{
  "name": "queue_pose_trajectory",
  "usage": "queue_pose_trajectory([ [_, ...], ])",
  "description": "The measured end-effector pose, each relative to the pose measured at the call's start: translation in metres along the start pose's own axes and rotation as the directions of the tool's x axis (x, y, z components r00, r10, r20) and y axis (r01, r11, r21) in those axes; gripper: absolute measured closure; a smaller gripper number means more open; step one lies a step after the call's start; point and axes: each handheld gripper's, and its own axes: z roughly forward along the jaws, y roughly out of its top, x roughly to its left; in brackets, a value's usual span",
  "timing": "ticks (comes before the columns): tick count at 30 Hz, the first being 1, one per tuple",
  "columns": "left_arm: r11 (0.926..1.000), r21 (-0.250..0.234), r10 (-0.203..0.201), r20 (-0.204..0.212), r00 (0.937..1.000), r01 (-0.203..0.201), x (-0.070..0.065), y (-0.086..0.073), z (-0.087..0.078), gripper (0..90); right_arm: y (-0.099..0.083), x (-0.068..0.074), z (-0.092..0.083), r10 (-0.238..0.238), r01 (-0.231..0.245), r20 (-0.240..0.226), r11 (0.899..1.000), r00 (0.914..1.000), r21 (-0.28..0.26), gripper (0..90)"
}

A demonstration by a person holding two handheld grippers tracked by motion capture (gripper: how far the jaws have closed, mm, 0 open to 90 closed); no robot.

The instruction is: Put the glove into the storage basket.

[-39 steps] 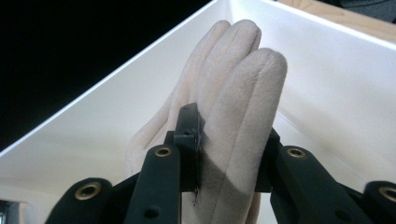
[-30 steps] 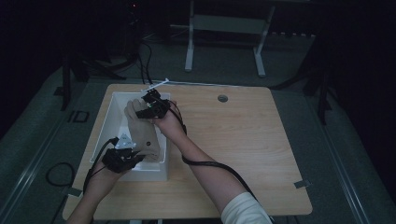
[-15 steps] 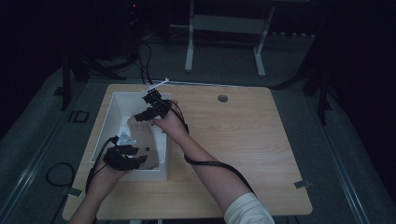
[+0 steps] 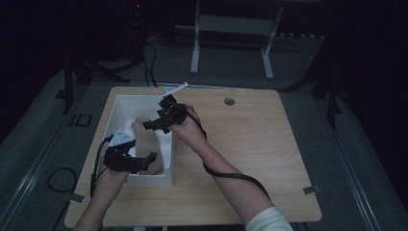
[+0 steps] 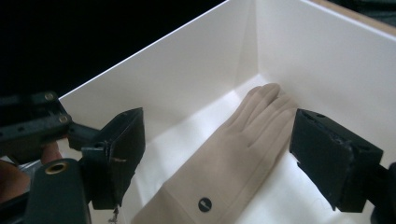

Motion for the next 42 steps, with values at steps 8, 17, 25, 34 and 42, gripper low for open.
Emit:
queue_pose_trajectory([
  [8, 0.9994, -0.032, 0.015, 0.061, 0.9980, -0.013, -0.020, 0.018, -0.005, 8.0, -0.011, -0.008, -0.043, -0.005, 0.006, 0.026, 0.999, 0.9996, -0.044, 18.3],
  [17, 0.9946, -0.064, 0.087, 0.087, 0.9923, -0.082, -0.048, 0.039, -0.004, 8.1, -0.034, -0.017, -0.073, -0.013, 0.014, 0.052, 0.999, 0.9986, -0.032, 18.3],
  [25, 0.9866, -0.081, 0.152, 0.146, 0.9775, -0.141, -0.080, 0.054, 0.004, 8.2, -0.057, -0.026, -0.099, -0.011, 0.014, 0.059, 0.998, 0.9982, -0.056, 18.2],
  [34, 0.9763, -0.105, 0.206, 0.185, 0.9610, -0.189, -0.105, 0.059, 0.014, 8.1, -0.083, -0.032, -0.120, -0.012, 0.016, 0.070, 0.998, 0.9975, -0.057, 18.0],
  [42, 0.9719, -0.100, 0.232, 0.259, 0.9377, -0.213, -0.128, 0.055, 0.031, 8.2, -0.110, -0.038, -0.131, 0.000, 0.004, 0.081, 0.999, 0.9967, -0.052, 18.3],
])
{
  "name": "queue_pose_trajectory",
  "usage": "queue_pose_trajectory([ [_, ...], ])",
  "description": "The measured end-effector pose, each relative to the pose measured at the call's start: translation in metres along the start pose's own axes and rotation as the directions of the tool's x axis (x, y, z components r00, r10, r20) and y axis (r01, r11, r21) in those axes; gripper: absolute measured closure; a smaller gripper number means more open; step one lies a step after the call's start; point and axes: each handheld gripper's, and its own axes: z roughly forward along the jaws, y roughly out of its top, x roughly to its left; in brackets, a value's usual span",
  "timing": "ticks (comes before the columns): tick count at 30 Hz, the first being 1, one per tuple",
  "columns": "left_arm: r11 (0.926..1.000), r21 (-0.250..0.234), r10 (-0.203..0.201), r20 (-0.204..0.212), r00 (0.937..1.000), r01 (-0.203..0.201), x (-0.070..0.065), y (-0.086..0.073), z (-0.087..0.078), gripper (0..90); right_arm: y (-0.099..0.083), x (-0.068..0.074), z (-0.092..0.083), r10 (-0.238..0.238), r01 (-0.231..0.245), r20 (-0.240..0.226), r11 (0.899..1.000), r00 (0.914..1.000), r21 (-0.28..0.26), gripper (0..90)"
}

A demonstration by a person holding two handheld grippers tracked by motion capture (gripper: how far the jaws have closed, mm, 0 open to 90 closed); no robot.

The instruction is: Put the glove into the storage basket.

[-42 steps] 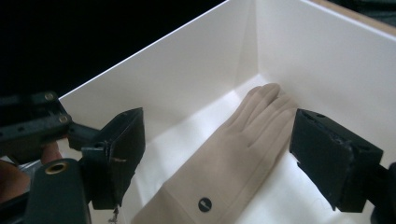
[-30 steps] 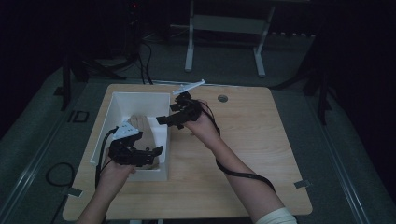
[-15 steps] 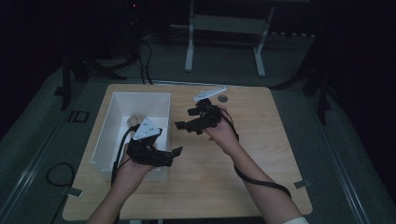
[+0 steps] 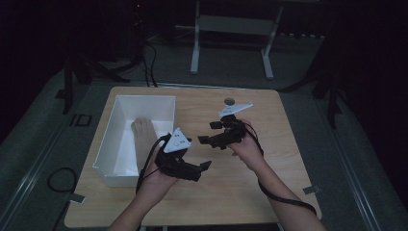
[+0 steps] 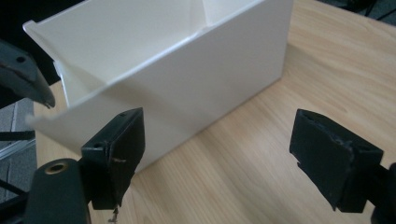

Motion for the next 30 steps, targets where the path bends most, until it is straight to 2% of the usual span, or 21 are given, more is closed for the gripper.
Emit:
queue_pose_trajectory([
  [3, 0.9998, 0.014, 0.012, 0.013, 0.9998, -0.012, -0.004, -0.002, 0.007, 8.2, -0.007, -0.003, -0.002, 0.006, -0.006, 0.004, 1.000, 1.0000, 0.008, 18.9],
  [4, 0.9995, 0.027, 0.016, 0.028, 0.9995, -0.017, -0.009, -0.005, 0.017, 8.1, -0.017, -0.006, -0.005, 0.020, -0.020, 0.021, 1.000, 0.9996, 0.017, 20.9],
  [9, 0.9975, 0.063, 0.028, 0.062, 0.9977, -0.032, -0.018, -0.014, 0.038, 8.2, -0.035, -0.011, -0.006, 0.000, -0.002, 0.046, 0.999, 0.9989, 0.038, 20.2],
  [13, 0.9970, 0.068, 0.033, 0.082, 0.9961, -0.038, -0.022, -0.020, 0.049, 8.1, -0.049, -0.014, -0.005, -0.004, 0.001, 0.054, 0.999, 0.9985, 0.054, 19.1],
  [15, 0.9970, 0.068, 0.033, 0.082, 0.9961, -0.038, -0.022, -0.020, 0.049, 8.2, -0.052, -0.014, -0.005, -0.001, -0.002, 0.059, 0.999, 0.9982, 0.054, 19.1],
  [16, 0.9961, 0.079, 0.031, 0.094, 0.9951, -0.039, -0.024, -0.025, 0.059, 8.2, -0.063, -0.016, -0.003, -0.002, -0.002, 0.066, 0.998, 0.9978, 0.063, 18.3],
  [20, 0.9965, 0.075, 0.029, 0.106, 0.9939, -0.037, -0.024, -0.031, 0.065, 8.2, -0.076, -0.018, 0.000, -0.008, 0.002, 0.072, 0.996, 0.9974, 0.086, 16.9],
  [21, 0.9972, 0.067, 0.023, 0.131, 0.9911, -0.032, -0.023, -0.036, 0.070, 8.1, -0.084, -0.021, 0.000, -0.010, 0.003, 0.079, 0.996, 0.9969, 0.088, 15.9],
  [22, 0.9972, 0.067, 0.023, 0.131, 0.9911, -0.032, -0.023, -0.036, 0.070, 8.2, -0.084, -0.021, 0.000, -0.010, 0.003, 0.079, 0.996, 0.9969, 0.088, 15.9],
  [25, 0.9954, 0.086, 0.031, 0.124, 0.9918, -0.042, -0.019, -0.049, 0.082, 8.2, -0.098, -0.026, -0.003, 0.002, -0.010, 0.097, 0.997, 0.9953, 0.081, 15.0],
  [27, 0.9952, 0.094, 0.015, 0.128, 0.9917, -0.027, -0.017, -0.055, 0.088, 8.1, -0.103, -0.028, -0.005, 0.008, -0.016, 0.104, 0.997, 0.9946, 0.082, 15.0],
  [30, 0.9946, 0.099, 0.020, 0.117, 0.9929, -0.031, -0.016, -0.060, 0.092, 8.2, -0.112, -0.031, -0.007, 0.006, -0.016, 0.114, 0.996, 0.9935, 0.087, 15.0],
])
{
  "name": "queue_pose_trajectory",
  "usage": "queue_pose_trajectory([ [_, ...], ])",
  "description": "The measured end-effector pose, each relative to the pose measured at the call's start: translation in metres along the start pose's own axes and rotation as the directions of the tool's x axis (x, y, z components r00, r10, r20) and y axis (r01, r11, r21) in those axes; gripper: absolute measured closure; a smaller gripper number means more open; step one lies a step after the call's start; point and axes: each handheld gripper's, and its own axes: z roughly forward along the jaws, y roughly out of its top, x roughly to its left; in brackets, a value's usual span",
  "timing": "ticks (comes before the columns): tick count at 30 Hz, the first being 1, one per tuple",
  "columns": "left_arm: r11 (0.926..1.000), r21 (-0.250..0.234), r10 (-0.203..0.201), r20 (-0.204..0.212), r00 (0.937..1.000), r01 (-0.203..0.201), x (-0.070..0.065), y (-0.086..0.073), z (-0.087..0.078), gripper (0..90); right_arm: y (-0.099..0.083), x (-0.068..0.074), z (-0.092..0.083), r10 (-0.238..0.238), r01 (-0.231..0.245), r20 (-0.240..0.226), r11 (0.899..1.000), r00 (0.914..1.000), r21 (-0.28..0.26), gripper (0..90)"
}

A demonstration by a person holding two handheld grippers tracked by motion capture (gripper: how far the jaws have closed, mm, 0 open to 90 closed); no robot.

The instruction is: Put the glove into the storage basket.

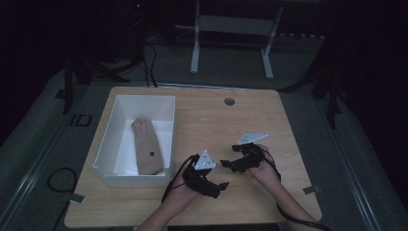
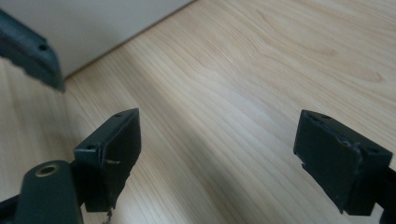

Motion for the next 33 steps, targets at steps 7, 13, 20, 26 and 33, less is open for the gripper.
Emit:
queue_pose_trajectory([
  [7, 0.9998, 0.018, -0.007, 0.006, 1.0000, 0.007, 0.003, -0.014, 0.016, 8.1, -0.022, -0.005, -0.005, -0.014, 0.014, 0.018, 1.000, 0.9997, -0.008, 13.8],
  [13, 0.9998, 0.016, -0.012, 0.006, 0.9999, 0.012, 0.002, -0.020, 0.025, 8.1, -0.036, -0.008, -0.009, -0.023, 0.023, 0.026, 1.000, 0.9994, -0.020, 13.7],
  [20, 0.9997, 0.025, 0.005, -0.012, 0.9999, -0.004, 0.001, -0.025, 0.033, 8.2, -0.050, -0.007, -0.013, -0.050, 0.051, 0.043, 0.998, 0.9978, -0.028, 12.3],
  [26, 0.9996, 0.027, 0.011, -0.002, 0.9999, -0.011, -0.001, -0.028, 0.038, 8.1, -0.061, -0.008, -0.018, -0.059, 0.061, 0.065, 0.998, 0.9961, -0.027, 12.3],
  [33, 0.9998, 0.008, 0.019, -0.009, 0.9998, -0.019, -0.001, -0.033, 0.040, 8.2, -0.074, -0.011, -0.022, -0.072, 0.074, 0.089, 0.997, 0.9935, -0.027, 11.1],
])
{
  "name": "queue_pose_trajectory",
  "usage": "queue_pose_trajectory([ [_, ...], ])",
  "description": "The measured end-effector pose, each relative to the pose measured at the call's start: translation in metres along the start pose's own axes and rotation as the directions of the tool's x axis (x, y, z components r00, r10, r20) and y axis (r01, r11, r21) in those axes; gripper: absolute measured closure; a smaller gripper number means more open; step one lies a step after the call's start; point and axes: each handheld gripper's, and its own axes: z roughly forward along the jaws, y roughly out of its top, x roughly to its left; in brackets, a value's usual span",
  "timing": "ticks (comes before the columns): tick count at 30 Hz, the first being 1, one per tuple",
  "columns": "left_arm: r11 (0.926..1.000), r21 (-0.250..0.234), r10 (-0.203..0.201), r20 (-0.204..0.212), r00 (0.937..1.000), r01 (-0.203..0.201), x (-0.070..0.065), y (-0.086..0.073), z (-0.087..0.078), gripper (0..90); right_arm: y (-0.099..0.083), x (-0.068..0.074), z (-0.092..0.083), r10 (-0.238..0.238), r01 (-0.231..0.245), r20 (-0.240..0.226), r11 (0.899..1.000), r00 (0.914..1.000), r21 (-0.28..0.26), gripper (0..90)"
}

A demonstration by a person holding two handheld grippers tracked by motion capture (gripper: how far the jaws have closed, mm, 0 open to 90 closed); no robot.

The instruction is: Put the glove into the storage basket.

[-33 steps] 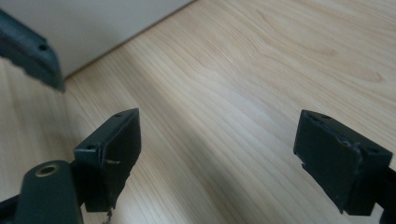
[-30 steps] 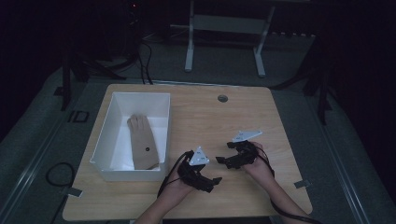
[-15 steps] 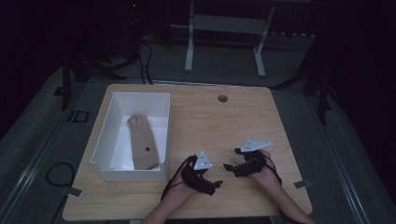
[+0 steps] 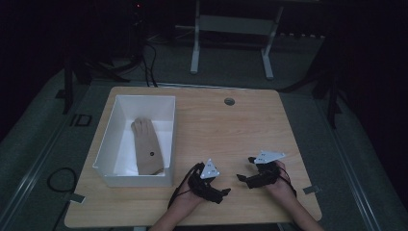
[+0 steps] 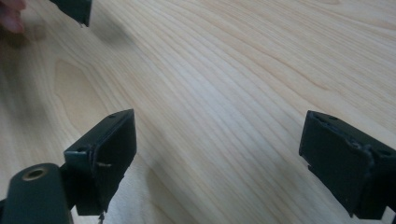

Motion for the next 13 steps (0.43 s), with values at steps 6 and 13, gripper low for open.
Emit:
queue_pose_trajectory([
  [6, 1.0000, -0.004, 0.000, -0.004, 1.0000, 0.000, 0.0006, -0.0032, 0.0005, 8.2, -0.0010, -0.0016, -0.0046, -0.021, 0.021, 0.021, 0.999, 0.9996, -0.030, 11.0],
  [13, 0.9999, -0.014, -0.002, -0.001, 1.0000, 0.002, 0.0003, -0.0047, -0.0001, 8.2, -0.0033, -0.0033, -0.0027, -0.028, 0.029, 0.026, 0.999, 0.9993, -0.037, 11.2],
])
